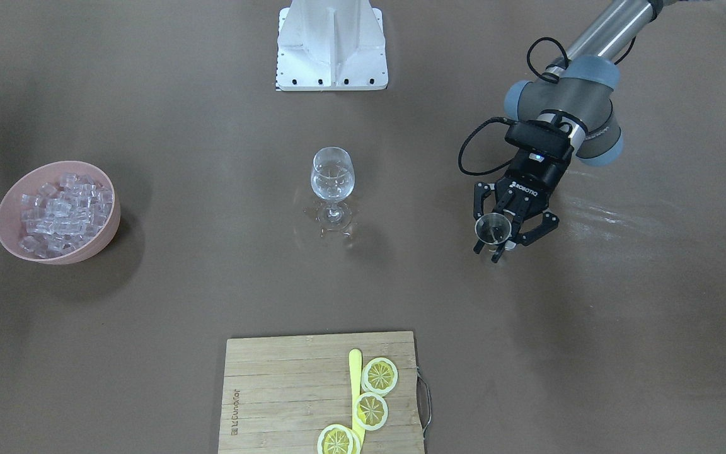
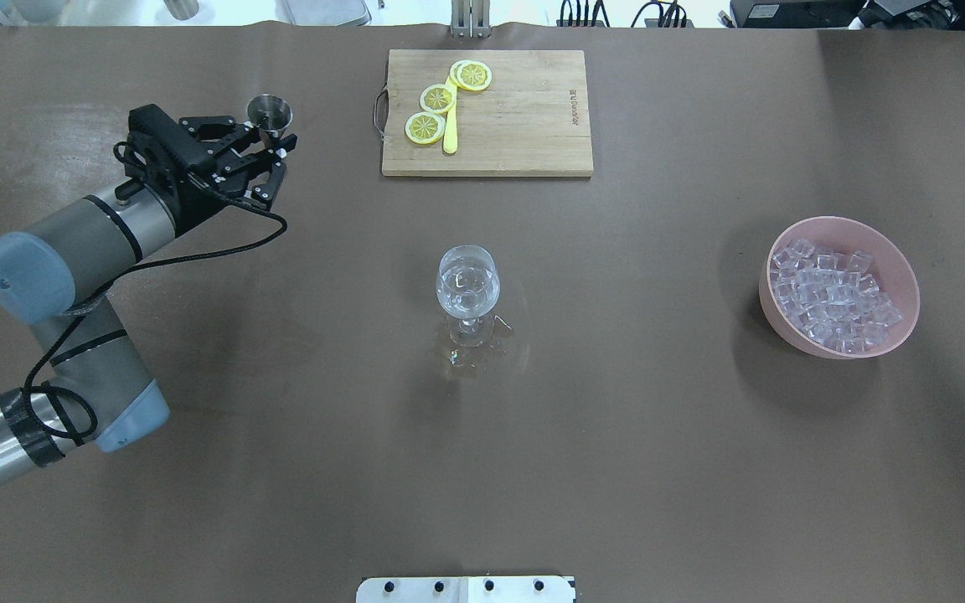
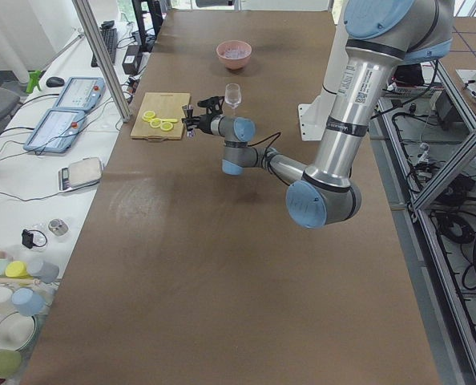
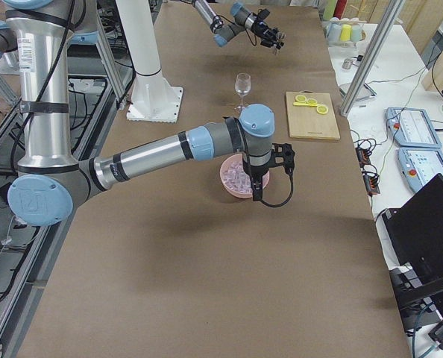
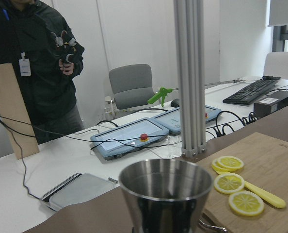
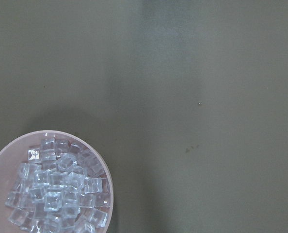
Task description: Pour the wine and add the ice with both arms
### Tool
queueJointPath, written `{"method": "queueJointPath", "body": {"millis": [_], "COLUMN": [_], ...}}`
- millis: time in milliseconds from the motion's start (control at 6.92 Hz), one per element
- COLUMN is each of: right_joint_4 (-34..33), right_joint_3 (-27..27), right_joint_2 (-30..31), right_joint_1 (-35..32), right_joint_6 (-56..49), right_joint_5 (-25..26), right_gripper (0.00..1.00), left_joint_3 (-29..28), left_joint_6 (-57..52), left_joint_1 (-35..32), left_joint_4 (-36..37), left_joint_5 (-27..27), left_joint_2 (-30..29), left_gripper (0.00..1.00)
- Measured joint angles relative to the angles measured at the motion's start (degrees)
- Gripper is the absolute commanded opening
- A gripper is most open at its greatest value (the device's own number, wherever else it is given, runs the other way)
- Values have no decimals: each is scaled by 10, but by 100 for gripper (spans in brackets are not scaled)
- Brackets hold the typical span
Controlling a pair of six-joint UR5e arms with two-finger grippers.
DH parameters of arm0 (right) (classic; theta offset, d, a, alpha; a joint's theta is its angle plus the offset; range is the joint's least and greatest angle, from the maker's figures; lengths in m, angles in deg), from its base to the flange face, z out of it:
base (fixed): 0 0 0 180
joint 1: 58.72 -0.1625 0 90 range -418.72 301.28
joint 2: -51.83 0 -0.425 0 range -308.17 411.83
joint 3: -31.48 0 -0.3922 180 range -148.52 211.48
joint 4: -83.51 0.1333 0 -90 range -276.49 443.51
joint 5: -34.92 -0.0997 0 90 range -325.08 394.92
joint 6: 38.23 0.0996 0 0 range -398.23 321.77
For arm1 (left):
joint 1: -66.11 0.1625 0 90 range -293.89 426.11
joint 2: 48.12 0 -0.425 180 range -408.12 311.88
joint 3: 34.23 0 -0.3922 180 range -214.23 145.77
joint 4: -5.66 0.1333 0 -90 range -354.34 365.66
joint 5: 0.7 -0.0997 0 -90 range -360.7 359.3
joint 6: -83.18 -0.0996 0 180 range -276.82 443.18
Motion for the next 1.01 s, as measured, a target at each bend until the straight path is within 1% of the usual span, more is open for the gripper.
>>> {"method": "queueJointPath", "body": {"millis": [145,289,434,723,1012], "right_joint_4": [0,0,0,0,0], "right_joint_3": [0,-1,-3,-5,-6], "right_joint_2": [0,0,1,3,5], "right_joint_1": [0,0,0,0,0], "right_joint_6": [11,20,28,36,47], "right_joint_5": [0,0,0,0,1], "right_gripper": [100,100,100,100,100], "left_joint_3": [30,50,60,65,63], "left_joint_6": [-8,-10,-7,-5,-17], "left_joint_1": [4,6,9,25,42], "left_joint_4": [46,73,84,83,71], "left_joint_5": [20,30,38,39,5], "left_joint_2": [-6,-13,-22,-36,-37], "left_gripper": [0,0,0,0,0]}}
